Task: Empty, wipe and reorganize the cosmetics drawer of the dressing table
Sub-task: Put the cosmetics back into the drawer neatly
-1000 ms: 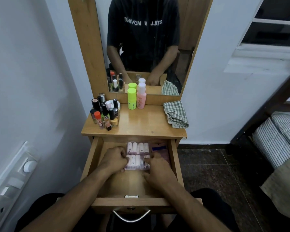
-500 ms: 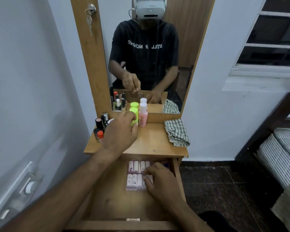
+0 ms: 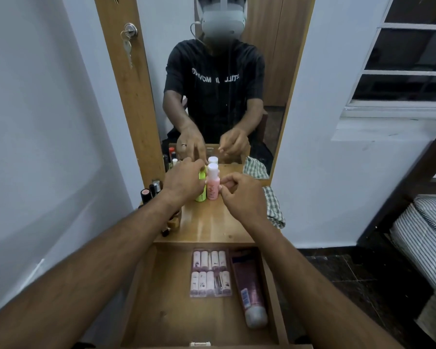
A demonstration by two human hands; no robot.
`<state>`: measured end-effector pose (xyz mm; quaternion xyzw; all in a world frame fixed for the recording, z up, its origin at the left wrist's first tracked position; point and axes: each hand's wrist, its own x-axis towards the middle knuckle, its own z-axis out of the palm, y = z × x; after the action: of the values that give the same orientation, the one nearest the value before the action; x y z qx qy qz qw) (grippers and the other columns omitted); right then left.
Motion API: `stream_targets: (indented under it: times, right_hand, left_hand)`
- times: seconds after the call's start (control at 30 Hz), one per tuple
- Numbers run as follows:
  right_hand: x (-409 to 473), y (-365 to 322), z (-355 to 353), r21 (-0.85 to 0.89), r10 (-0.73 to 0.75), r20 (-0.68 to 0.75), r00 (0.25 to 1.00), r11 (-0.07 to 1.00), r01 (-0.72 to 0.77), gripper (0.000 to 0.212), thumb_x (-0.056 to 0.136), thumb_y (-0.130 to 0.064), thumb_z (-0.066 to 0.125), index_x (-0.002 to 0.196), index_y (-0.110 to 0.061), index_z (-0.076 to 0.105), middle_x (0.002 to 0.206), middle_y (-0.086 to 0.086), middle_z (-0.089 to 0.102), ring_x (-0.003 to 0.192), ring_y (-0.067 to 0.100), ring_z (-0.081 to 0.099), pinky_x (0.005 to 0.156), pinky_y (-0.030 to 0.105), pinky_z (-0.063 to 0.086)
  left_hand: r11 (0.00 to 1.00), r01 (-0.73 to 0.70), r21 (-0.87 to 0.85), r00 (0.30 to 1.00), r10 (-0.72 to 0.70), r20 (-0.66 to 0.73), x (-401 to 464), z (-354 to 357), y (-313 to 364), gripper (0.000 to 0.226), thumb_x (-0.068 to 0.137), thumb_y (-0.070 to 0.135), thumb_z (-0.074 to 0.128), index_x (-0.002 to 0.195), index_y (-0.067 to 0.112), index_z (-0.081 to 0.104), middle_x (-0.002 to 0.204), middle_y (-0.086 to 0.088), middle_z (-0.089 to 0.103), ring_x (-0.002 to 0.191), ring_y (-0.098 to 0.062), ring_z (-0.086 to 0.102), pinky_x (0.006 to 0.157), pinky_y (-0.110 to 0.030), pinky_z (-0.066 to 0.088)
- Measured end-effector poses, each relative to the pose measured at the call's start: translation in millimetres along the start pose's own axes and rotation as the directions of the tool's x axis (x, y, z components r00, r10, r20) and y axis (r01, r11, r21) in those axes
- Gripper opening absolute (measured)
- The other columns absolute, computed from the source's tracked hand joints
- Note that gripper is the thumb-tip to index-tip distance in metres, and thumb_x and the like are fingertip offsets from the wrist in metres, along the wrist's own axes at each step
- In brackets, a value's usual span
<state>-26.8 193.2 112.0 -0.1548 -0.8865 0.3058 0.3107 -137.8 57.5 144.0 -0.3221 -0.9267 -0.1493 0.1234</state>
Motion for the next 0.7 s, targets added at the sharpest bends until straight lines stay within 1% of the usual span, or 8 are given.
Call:
stream_targets:
  times: [0.13,0.27,0.4,0.47,0.53,0.6,0.63,0.7]
  right_hand:
    - [5,2,1,0.008,-0.003,-0.007,1.000,1.000,0.003,0.016,0.084,-0.036,0.073,0.098,-0.028,0.075,0.084,-0.013,0.067,0.075,0.001,0.061,0.064,0.026,0.053]
    - [9,1,0,0.013,0.001,-0.027,1.000,1.000,-0.001,0.014,0.084,-0.034,0.073,0.096,-0.028,0.075,0.083,-0.014,0.066,0.075,0.000,0.059,0.061,0.021,0.045]
    - [8,1,2,0.042,-0.022,-0.026,0.999,0.999,0.023,0.016,0.084,-0.035,0.075,0.099,-0.029,0.075,0.084,-0.013,0.067,0.074,-0.001,0.059,0.061,0.020,0.047]
    - [3,0,4,0.072,-0.049,-0.003,0.999,0.996,0.049,0.021,0.082,-0.038,0.077,0.101,-0.030,0.074,0.086,-0.012,0.066,0.074,0.001,0.060,0.062,0.022,0.051]
    - [-3,1,6,0.121,-0.071,0.031,0.997,0.990,0.067,0.027,0.079,-0.036,0.081,0.104,-0.031,0.072,0.088,-0.011,0.065,0.071,0.003,0.061,0.064,0.026,0.055]
    - [-13,-1,7,0.183,-0.098,0.065,0.993,0.979,0.085,0.038,0.077,-0.035,0.084,0.112,-0.033,0.069,0.092,-0.011,0.065,0.072,0.005,0.062,0.069,0.033,0.058]
    - [-21,-4,7,0.211,-0.110,0.074,0.991,0.973,0.092,0.045,0.076,-0.037,0.084,0.117,-0.032,0.067,0.094,-0.010,0.065,0.073,0.006,0.062,0.070,0.034,0.058]
    - [-36,-9,6,0.247,-0.136,0.074,0.988,0.962,0.114,0.055,0.077,-0.040,0.083,0.128,-0.029,0.064,0.098,-0.010,0.064,0.074,0.006,0.061,0.069,0.028,0.056]
  left_hand:
    - [1.000,0.008,0.002,0.999,-0.008,0.034,1,0,0,0.039,0.086,0.033,0.074,0.121,0.021,0.060,0.113,-0.006,0.057,0.103,-0.026,0.058,0.080,-0.040,0.055]
    - [0.999,0.022,-0.048,0.999,-0.020,0.036,-2,2,1,0.041,0.083,0.031,0.078,0.115,0.014,0.058,0.111,-0.008,0.057,0.098,-0.025,0.057,0.079,-0.037,0.050]
    - [0.998,0.030,-0.061,0.999,-0.028,0.046,-5,-3,4,0.039,0.082,0.026,0.080,0.108,0.010,0.057,0.107,-0.011,0.063,0.091,-0.026,0.058,0.070,-0.034,0.045]
    - [0.996,-0.005,-0.085,1.000,0.005,0.004,-9,-11,9,0.036,0.082,0.025,0.079,0.107,0.009,0.058,0.099,-0.009,0.062,0.084,-0.022,0.054,0.067,-0.032,0.040]
    - [0.992,-0.040,-0.119,0.998,0.035,-0.045,-15,-20,14,0.033,0.081,0.025,0.077,0.102,0.008,0.058,0.094,-0.008,0.061,0.081,-0.022,0.055,0.063,-0.031,0.038]
    - [0.979,-0.068,-0.193,0.995,0.051,-0.090,-27,-30,17,0.029,0.079,0.027,0.076,0.093,0.009,0.059,0.088,-0.006,0.063,0.078,-0.023,0.059,0.058,-0.034,0.042]
    - [0.969,-0.085,-0.230,0.992,0.059,-0.116,-36,-36,19,0.028,0.078,0.028,0.077,0.090,0.011,0.060,0.085,-0.003,0.063,0.076,-0.020,0.060,0.057,-0.035,0.045]
    - [0.952,-0.119,-0.284,0.984,0.075,-0.159,-59,-50,23,0.025,0.077,0.030,0.079,0.090,0.016,0.063,0.079,0.005,0.063,0.071,-0.011,0.060,0.056,-0.029,0.048]
